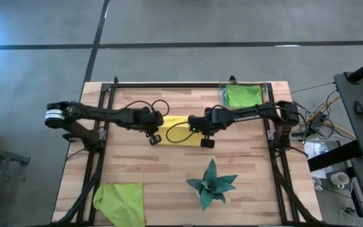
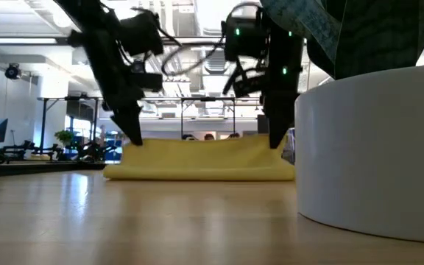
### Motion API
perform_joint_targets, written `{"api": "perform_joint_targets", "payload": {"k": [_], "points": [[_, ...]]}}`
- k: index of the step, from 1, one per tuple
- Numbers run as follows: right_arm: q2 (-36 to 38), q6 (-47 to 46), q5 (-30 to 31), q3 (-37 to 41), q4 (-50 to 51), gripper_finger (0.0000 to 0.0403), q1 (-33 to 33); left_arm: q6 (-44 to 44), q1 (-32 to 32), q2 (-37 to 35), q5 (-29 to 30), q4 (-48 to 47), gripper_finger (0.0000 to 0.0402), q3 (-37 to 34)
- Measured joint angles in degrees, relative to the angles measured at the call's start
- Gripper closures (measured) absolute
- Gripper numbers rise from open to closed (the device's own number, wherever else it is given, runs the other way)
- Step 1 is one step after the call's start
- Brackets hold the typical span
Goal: Fold microfiber towels
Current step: Fold the yellow microfiber cloth
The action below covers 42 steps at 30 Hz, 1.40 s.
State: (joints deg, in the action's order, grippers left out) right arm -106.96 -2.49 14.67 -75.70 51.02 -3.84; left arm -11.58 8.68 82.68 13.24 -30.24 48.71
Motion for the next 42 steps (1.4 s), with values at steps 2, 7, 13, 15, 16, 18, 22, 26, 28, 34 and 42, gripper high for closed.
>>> {"api": "perform_joint_targets", "payload": {"k": [2,7,13,15,16,18,22,26,28,34,42], "points": [[0.0,0.6,0.0,1.5,-2.1,0.0394,-1.2,1.4,0.8,1.7,-0.7,1.2,0.0401,0.1],[0.0,1.1,0.0,2.8,-6.3,0.0394,-3.5,1.9,1.5,5.1,-0.9,4.0,0.0401,1.3],[0.0,3.5,0.2,6.1,-12.4,0.0394,-4.2,2.1,1.5,5.6,-1.0,4.3,0.0401,3.2],[0.0,3.8,0.4,6.8,-12.6,0.0394,-4.2,2.4,1.7,5.2,-0.9,4.0,0.0401,3.3],[0.0,4.0,0.4,7.1,-12.6,0.0394,-4.3,2.9,1.9,5.0,-0.9,4.1,0.0401,3.3],[0.0,4.2,0.6,7.9,-12.6,0.0394,-4.7,3.3,2.5,5.0,-0.6,4.2,0.0401,3.3],[0.0,4.7,2.1,9.1,-12.9,0.0394,-5.6,4.1,4.3,5.4,1.8,4.2,0.0401,3.2],[-0.1,4.7,3.4,9.6,-14.8,0.0394,-7.2,4.5,6.3,6.4,2.1,5.0,0.0401,2.6],[-0.1,5.0,3.6,9.8,-16.8,0.0394,-7.7,4.5,6.9,6.8,2.1,5.7,0.0401,2.3],[-0.1,6.6,3.4,10.1,-18.4,0.0394,-8.4,4.6,7.5,7.7,2.1,6.7,0.0401,2.3],[0.7,9.1,3.4,3.8,-9.7,0.0394,-8.7,4.6,7.5,4.2,1.1,3.2,0.0401,3.5]]}}
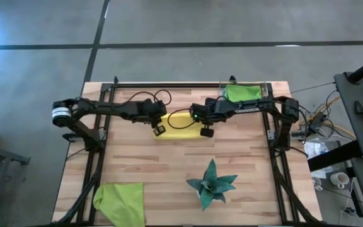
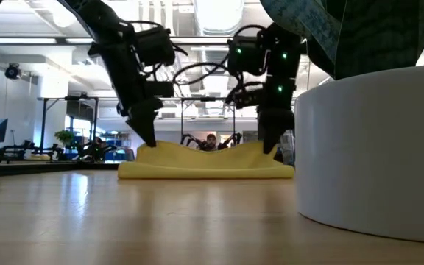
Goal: Fold microfiber towels
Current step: Fold the yellow microfiber cloth
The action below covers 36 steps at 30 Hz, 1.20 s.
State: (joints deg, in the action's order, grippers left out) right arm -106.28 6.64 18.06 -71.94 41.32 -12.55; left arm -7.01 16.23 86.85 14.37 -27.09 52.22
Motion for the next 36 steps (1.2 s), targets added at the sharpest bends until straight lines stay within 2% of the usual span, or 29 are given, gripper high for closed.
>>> {"api": "perform_joint_targets", "payload": {"k": [6,12,16,21,30,33,36], "points": [[-2.4,2.6,0.1,1.3,-6.0,0.0394,-2.8,0.1,1.8,0.7,1.1,0.3,0.0401,-2.4],[-7.5,4.1,0.2,1.2,-6.1,0.0394,-3.6,0.0,1.9,4.0,0.7,5.4,0.0402,-3.6],[-8.5,3.6,3.2,0.7,-7.3,0.0390,-3.6,0.3,1.9,4.6,2.4,8.7,0.0402,-3.5],[-6.9,3.4,3.4,0.9,-7.2,0.0350,-3.7,0.4,1.9,3.7,6.6,7.8,0.0382,-3.5],[0.7,3.5,4.3,0.7,-5.3,0.0253,-3.2,1.4,1.9,-4.2,11.5,-0.4,0.0294,-2.7],[3.4,1.8,2.5,1.0,-6.1,0.0240,-2.3,1.8,1.8,-8.2,9.7,-0.5,0.0276,-3.5],[3.9,0.0,-7.0,2.5,-9.4,0.0239,-1.2,2.8,1.6,-10.2,1.1,5.6,0.0270,-6.6]]}}
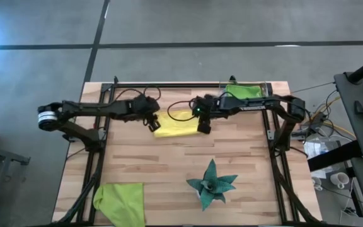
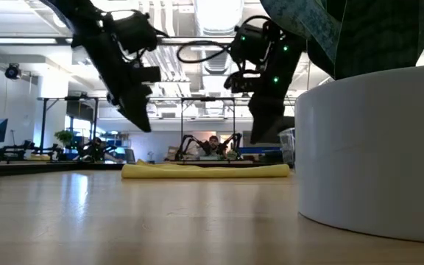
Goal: Fold microfiber towels
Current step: Fold the yellow microfiber cloth
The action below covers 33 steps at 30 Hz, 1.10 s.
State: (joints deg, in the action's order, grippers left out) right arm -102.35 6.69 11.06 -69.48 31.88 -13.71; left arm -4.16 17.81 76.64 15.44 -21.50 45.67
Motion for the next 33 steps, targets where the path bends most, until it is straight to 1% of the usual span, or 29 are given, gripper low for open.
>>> {"api": "perform_joint_targets", "payload": {"k": [1,3,5,7,8,9,10,12,13,14,16,17,18,19,20,23,24,26,29,33], "points": [[-0.1,-0.7,-3.4,1.0,-2.3,0.0240,0.5,0.0,-0.2,0.0,-3.6,4.1,0.0270,-1.9],[-0.8,-2.1,-6.3,3.4,-7.7,0.0243,1.8,-0.7,-0.9,0.8,-7.9,12.6,0.0270,-6.5],[-2.0,-2.9,-6.6,5.7,-10.9,0.0245,3.0,-1.3,-1.7,2.9,-8.4,19.2,0.0270,-10.1],[-3.2,-3.6,-6.8,7.2,-10.7,0.0246,4.1,-1.1,-2.0,4.9,-8.6,20.4,0.0269,-12.4],[-3.4,-3.6,-6.8,7.5,-9.6,0.0245,4.4,-0.2,-2.3,5.9,-9.7,20.4,0.0269,-13.0],[-3.5,-3.2,-6.7,7.8,-7.8,0.0244,4.7,0.7,-2.8,6.8,-12.1,20.5,0.0269,-13.3],[-3.4,-2.3,-6.7,7.8,-5.4,0.0243,4.8,1.5,-3.6,7.3,-15.9,20.6,0.0269,-13.4],[-3.4,0.6,-4.7,7.2,-0.7,0.0241,4.5,2.7,-5.6,8.1,-24.6,21.2,0.0269,-13.2],[-3.3,2.7,-1.1,6.5,1.2,0.0240,4.2,3.2,-6.9,8.4,-26.9,21.4,0.0269,-12.4],[-3.2,4.7,3.6,5.9,2.4,0.0239,3.7,3.7,-8.1,8.5,-27.2,21.4,0.0269,-11.7],[-3.1,8.4,12.7,3.9,2.6,0.0239,2.6,6.2,-9.9,7.9,-26.3,21.1,0.0269,-10.0],[-2.8,9.7,15.1,2.7,2.3,0.0239,2.1,7.9,-10.6,7.5,-24.5,20.6,0.0269,-9.0],[-2.3,10.4,16.0,1.7,2.4,0.0239,1.7,9.5,-10.9,7.0,-22.1,19.7,0.0269,-8.0],[-2.0,10.7,15.6,0.6,2.5,0.0239,1.4,10.8,-11.0,6.1,-19.0,18.4,0.0269,-7.2],[-1.8,10.4,13.7,-0.4,2.1,0.0239,1.3,11.7,-11.0,5.3,-16.1,17.7,0.0269,-6.6],[-1.8,8.1,3.6,-1.5,1.8,0.0239,1.4,13.9,-10.2,3.3,-9.8,18.4,0.0269,-5.8],[-1.8,7.2,0.2,-1.3,0.6,0.0239,1.4,14.8,-9.7,2.8,-9.0,18.1,0.0269,-5.9],[-1.8,5.1,-4.4,-0.1,-5.0,0.0239,1.7,16.1,-8.6,2.8,-8.9,19.3,0.0269,-6.0],[-2.9,2.5,-5.5,2.2,-12.0,0.0239,2.1,17.9,-7.5,4.8,-8.8,21.4,0.0269,-7.5],[-5.5,3.4,-6.7,3.7,-13.1,0.0239,2.3,18.1,-7.4,9.4,-8.9,22.2,0.0269,-8.7]]}}
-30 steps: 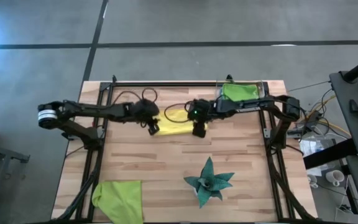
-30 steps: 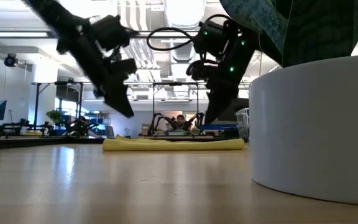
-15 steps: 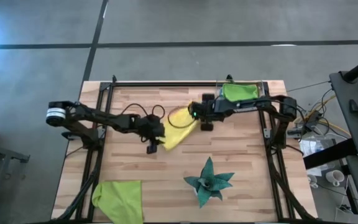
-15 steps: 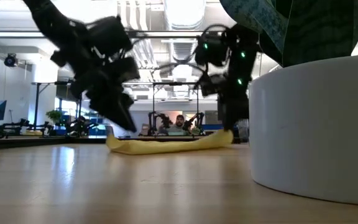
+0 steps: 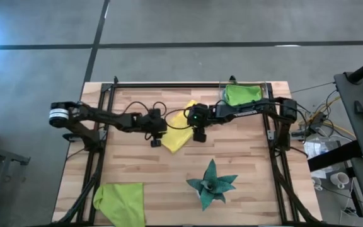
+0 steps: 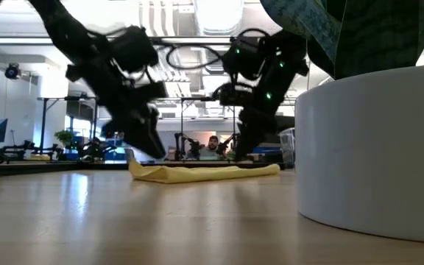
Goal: Fold microfiber towels
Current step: Fold the yellow microfiber cloth
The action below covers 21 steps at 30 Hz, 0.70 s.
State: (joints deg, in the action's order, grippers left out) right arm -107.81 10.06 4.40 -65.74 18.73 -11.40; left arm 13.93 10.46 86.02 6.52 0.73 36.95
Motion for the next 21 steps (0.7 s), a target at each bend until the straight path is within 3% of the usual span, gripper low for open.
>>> {"api": "perform_joint_targets", "payload": {"k": [4,8,10,12,14,17,21], "points": [[-2.7,4.7,3.0,0.4,0.6,0.0239,-1.2,-0.7,-1.2,4.3,-5.0,-2.4,0.0269,0.7],[-4.5,14.9,13.1,-1.2,0.1,0.0239,-3.8,-4.4,-3.8,5.0,-12.1,-4.5,0.0269,2.8],[-4.8,17.4,17.6,-2.9,1.5,0.0239,-4.6,-4.6,-4.8,3.5,-11.9,-6.2,0.0269,3.7],[-3.9,17.8,18.3,-4.8,3.5,0.0241,-5.1,-4.6,-5.0,1.3,-9.3,-6.6,0.0269,5.5],[-2.0,16.1,16.8,-6.3,5.2,0.0243,-5.1,-4.5,-4.4,-1.1,-3.8,-7.1,0.0269,6.1],[0.2,9.6,9.0,-6.2,6.5,0.0242,-4.9,-3.7,-1.8,-3.5,3.7,-5.0,0.0269,6.1],[1.2,-3.0,-2.5,-3.7,4.0,0.0234,-5.3,-6.1,5.6,-3.9,4.3,2.9,0.0269,5.8]]}}
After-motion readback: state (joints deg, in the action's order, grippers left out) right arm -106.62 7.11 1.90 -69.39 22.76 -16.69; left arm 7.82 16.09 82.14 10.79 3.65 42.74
